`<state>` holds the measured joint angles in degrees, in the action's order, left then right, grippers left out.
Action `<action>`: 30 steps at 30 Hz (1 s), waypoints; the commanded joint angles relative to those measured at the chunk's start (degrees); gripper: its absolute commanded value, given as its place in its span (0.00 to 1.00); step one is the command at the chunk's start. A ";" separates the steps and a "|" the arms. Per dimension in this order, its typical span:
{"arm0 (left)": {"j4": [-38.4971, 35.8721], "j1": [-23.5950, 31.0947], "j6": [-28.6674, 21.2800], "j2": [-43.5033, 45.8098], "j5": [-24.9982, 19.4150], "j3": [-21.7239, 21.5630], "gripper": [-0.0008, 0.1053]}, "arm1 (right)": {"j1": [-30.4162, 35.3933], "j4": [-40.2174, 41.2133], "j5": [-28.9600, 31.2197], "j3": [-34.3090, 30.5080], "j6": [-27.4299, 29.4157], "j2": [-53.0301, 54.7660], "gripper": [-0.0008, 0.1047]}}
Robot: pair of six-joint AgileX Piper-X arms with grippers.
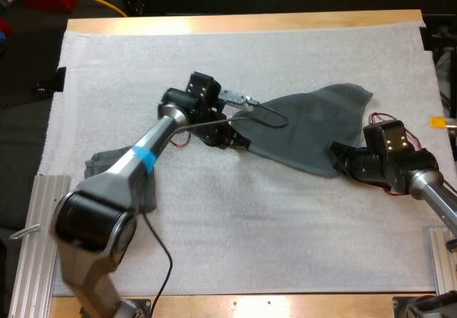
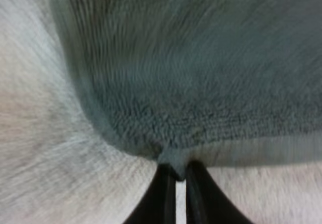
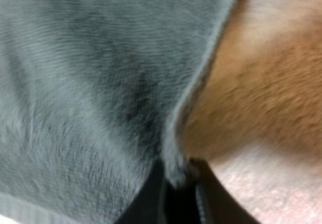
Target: Pick towel from pile, fold and stack
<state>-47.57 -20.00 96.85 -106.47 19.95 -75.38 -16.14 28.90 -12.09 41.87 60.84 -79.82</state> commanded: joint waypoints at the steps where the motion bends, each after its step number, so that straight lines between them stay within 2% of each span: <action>1: -1.16 0.08 -1.70 2.72 -2.20 -0.63 0.01 | -0.17 0.41 -0.16 1.08 1.43 1.90 0.01; 6: -5.42 0.08 -5.42 10.21 -5.39 -0.63 0.01 | -0.15 2.76 -0.16 3.41 2.89 7.48 0.01; 10: -8.43 -0.17 -5.56 15.08 -5.67 -0.63 0.01 | -0.15 8.40 0.72 6.02 6.87 10.88 0.01; 14: -11.30 -1.03 -5.56 20.70 -8.08 -0.63 0.01 | -0.15 13.99 2.92 8.82 11.76 14.41 0.01; 20: -14.38 -5.33 -5.45 26.93 -10.53 -0.63 0.01 | -0.15 18.55 3.51 10.17 15.34 18.61 0.01; 24: -15.48 -8.13 -5.40 27.74 -10.28 -0.63 0.01 | -0.15 19.92 3.80 10.04 16.25 18.85 0.01; 28: -17.13 -10.91 -5.25 27.74 -6.92 -0.63 0.01 | -0.15 19.91 3.80 9.90 16.46 18.85 0.01; 30: -17.91 -12.48 -5.69 27.74 -7.21 -0.63 0.01 | -0.15 19.91 3.80 9.90 16.46 18.85 0.01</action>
<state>-64.77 -32.33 91.27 -78.97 12.39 -75.66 -16.19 48.82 -8.32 51.50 76.69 -61.32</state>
